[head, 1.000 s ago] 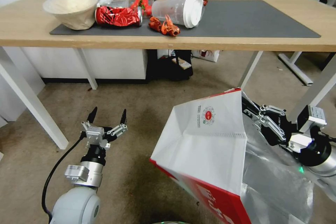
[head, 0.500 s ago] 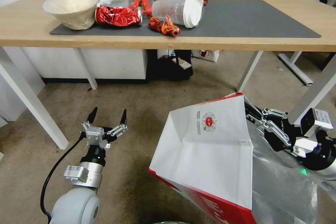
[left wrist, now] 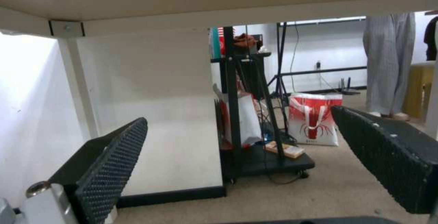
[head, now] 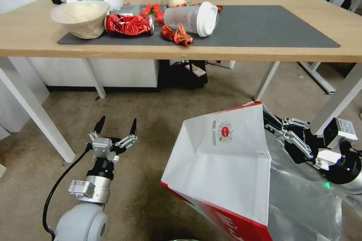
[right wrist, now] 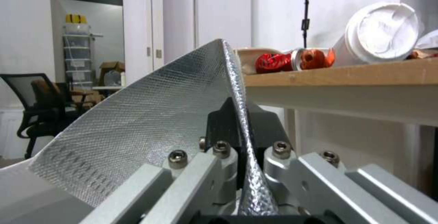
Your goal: Pick up the food delivery bag from the floor and place it on the table.
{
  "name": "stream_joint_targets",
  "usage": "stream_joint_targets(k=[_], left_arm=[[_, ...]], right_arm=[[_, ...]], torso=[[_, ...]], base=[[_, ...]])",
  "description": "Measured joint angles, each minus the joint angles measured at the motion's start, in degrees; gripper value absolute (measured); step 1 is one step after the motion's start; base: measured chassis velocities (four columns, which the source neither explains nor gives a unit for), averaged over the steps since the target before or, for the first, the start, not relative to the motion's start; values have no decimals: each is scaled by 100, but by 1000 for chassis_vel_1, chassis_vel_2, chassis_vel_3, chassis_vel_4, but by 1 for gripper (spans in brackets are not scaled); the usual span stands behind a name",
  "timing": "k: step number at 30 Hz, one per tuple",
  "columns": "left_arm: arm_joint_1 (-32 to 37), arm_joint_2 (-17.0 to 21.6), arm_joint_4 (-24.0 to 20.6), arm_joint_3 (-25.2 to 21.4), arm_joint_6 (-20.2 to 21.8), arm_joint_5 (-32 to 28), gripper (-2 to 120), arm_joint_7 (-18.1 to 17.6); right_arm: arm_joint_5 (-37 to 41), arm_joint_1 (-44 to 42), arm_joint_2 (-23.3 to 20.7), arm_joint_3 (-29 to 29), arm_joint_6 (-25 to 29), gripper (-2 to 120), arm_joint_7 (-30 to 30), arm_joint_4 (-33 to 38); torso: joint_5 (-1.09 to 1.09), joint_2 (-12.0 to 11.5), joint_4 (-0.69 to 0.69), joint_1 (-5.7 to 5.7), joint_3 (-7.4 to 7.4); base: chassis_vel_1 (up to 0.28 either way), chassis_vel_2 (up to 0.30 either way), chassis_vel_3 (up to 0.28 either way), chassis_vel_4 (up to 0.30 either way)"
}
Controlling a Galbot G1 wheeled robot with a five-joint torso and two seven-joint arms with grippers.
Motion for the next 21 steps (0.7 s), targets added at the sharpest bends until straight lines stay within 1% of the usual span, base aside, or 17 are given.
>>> stream_joint_targets(k=[2,9,14,17,18,21], left_arm=[[3,0,-1,0,0,0,100,3],[25,2,-20,2,0,2,100,27],[30,-2,-24,2,0,6,100,35],[33,-4,-32,-1,0,11,100,34],[33,-4,-32,-1,0,11,100,34],[40,-5,-46,-16,2,24,100,19]], right_arm=[[0,-1,2,2,0,0,-3,-1],[0,-6,21,3,0,0,-6,-6],[2,-1,15,3,-1,0,-13,3],[9,4,12,3,-10,0,-67,4],[9,4,12,3,-10,0,-67,4],[11,8,12,0,-15,0,-87,-10]], torso=[[0,23,0,2,22],[0,212,0,29,189],[0,307,0,53,257],[0,402,0,68,339],[0,402,0,68,339],[0,487,0,84,407]], base=[[0,0,0,0],[0,0,0,0],[0,0,0,0],[0,0,0,0],[0,0,0,0],[0,0,0,0]])
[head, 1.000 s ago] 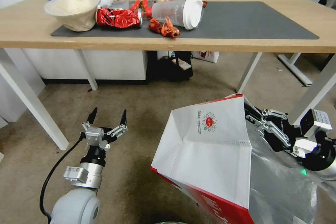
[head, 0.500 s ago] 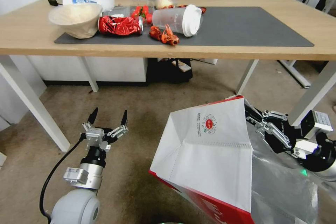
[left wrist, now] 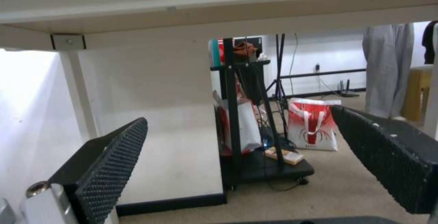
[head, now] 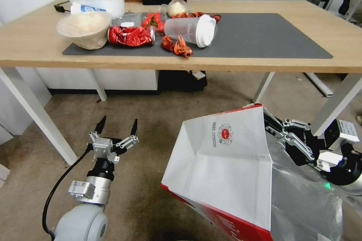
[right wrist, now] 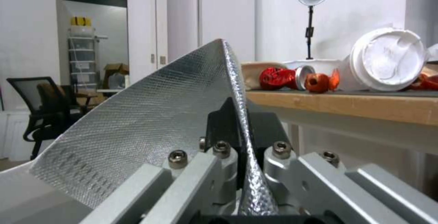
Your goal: Pick up the food delivery bag from the floor and place it on the table.
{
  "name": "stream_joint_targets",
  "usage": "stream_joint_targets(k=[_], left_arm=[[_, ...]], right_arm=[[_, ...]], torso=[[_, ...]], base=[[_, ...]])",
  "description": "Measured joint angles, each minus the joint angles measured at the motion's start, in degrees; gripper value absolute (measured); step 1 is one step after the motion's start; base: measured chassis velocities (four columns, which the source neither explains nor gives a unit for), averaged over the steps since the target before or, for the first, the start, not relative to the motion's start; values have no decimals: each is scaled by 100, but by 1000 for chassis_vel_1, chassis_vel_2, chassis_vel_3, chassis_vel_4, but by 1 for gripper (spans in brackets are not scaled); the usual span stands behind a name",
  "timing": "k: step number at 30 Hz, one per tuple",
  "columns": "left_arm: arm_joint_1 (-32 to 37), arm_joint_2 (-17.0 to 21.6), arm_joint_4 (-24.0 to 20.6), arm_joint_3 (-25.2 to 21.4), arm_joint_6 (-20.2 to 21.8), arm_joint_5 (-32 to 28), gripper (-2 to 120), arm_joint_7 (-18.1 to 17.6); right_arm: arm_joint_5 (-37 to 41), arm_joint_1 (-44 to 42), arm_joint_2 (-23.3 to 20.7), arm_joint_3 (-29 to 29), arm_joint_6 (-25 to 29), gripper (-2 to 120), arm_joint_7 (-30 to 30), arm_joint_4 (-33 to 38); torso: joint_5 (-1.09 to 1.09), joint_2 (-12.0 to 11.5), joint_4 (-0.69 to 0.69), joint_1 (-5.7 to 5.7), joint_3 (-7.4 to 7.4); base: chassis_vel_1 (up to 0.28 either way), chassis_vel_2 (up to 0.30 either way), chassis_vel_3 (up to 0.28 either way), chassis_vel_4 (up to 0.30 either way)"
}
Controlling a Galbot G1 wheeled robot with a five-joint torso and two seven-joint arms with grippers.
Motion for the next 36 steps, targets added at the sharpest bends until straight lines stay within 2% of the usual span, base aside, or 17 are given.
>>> stream_joint_targets(k=[22,36], left_arm=[[30,1,-44,-60,42,54,100,-15],[165,9,-291,-82,337,122,100,-75]], right_arm=[[-9,12,25,-19,0,0,-10,-18],[-24,-4,86,-18,19,0,-74,-15]], torso=[[0,488,0,123,368],[0,833,0,219,620]], base=[[0,0,0,0],[0,0,0,0]])
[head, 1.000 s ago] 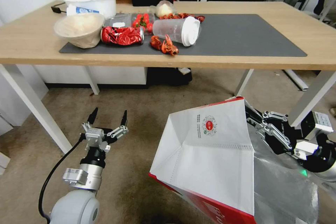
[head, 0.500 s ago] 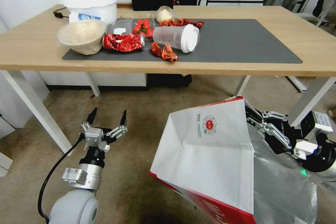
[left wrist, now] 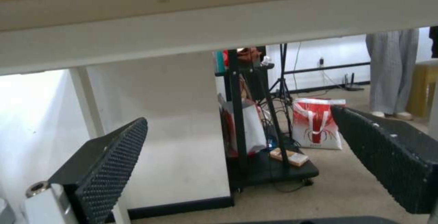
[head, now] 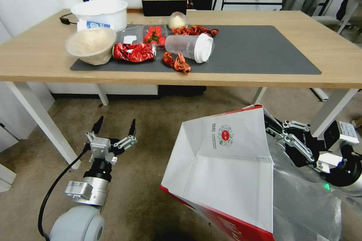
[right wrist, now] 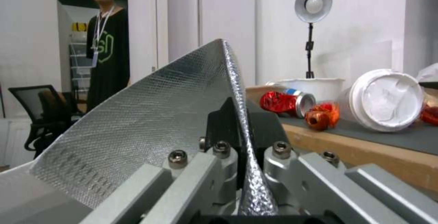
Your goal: Pick up the food delivery bag from the floor and place it on the table.
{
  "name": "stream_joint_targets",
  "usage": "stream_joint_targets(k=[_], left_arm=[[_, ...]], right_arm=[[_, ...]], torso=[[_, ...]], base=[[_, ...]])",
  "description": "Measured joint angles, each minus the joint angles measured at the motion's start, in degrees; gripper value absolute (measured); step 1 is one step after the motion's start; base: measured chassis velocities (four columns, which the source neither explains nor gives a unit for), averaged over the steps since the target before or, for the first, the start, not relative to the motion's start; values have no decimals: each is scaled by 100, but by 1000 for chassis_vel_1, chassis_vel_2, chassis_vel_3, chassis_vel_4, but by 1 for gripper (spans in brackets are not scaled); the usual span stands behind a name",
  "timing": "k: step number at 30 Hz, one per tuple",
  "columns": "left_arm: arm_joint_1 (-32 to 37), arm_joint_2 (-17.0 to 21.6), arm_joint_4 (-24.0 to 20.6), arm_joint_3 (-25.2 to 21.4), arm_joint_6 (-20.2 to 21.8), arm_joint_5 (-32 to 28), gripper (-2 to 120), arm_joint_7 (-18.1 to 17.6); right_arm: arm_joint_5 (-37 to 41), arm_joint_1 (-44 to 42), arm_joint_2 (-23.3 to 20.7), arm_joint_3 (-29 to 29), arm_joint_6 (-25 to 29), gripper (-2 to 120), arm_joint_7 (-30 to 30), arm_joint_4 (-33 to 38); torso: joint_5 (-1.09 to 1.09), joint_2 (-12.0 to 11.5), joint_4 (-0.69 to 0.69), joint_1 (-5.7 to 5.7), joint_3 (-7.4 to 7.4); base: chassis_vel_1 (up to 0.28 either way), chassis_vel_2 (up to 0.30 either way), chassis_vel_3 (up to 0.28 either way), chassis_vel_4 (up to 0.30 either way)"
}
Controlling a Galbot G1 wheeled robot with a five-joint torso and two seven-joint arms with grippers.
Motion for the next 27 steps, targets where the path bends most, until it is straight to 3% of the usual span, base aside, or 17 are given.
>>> stream_joint_targets(k=[27], left_arm=[[72,-10,-106,-23,57,41,100,-81]], right_arm=[[-26,-10,45,-4,11,0,-134,-7]], torso=[[0,606,0,204,401]], base=[[0,0,0,0]])
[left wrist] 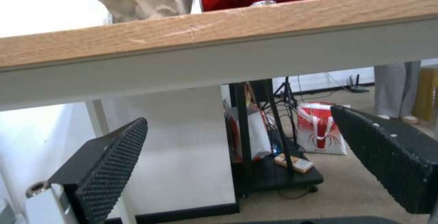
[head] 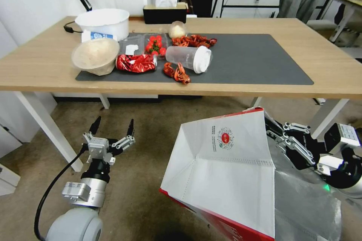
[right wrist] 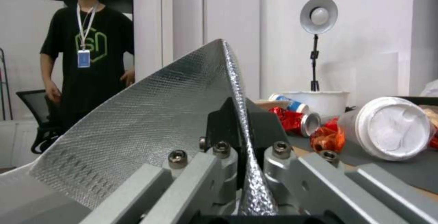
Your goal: Pick up the food delivery bag from the floor and place it on the table.
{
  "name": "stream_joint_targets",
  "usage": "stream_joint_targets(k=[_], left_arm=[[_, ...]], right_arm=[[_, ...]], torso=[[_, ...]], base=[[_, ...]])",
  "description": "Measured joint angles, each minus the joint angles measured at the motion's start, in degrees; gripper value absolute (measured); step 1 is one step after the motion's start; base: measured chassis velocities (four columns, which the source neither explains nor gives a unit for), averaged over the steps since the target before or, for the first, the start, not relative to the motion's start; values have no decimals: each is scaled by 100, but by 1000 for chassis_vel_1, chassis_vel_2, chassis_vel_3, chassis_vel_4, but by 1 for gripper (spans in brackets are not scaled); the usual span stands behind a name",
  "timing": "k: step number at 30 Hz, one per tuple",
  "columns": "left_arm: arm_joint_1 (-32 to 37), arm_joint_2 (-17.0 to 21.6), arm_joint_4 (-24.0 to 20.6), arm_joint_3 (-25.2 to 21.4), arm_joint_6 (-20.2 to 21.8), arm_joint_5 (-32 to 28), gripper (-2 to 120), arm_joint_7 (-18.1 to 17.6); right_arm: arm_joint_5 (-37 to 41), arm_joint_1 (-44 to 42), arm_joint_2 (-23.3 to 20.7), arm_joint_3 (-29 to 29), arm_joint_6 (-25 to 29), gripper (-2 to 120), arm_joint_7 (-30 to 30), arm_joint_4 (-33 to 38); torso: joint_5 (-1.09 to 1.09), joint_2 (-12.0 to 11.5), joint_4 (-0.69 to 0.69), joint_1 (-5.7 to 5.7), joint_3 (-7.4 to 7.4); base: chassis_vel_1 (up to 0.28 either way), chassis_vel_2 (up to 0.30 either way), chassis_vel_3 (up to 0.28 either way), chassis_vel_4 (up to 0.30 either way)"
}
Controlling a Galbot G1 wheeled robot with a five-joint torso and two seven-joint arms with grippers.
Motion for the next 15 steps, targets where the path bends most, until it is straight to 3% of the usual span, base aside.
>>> stream_joint_targets(k=[15], left_arm=[[18,-2,-6,7,-8,10,100,-2]], right_arm=[[-9,1,8,-9,-4,0,-31,14]], torso=[[0,323,0,114,210]], base=[[0,0,0,0]])
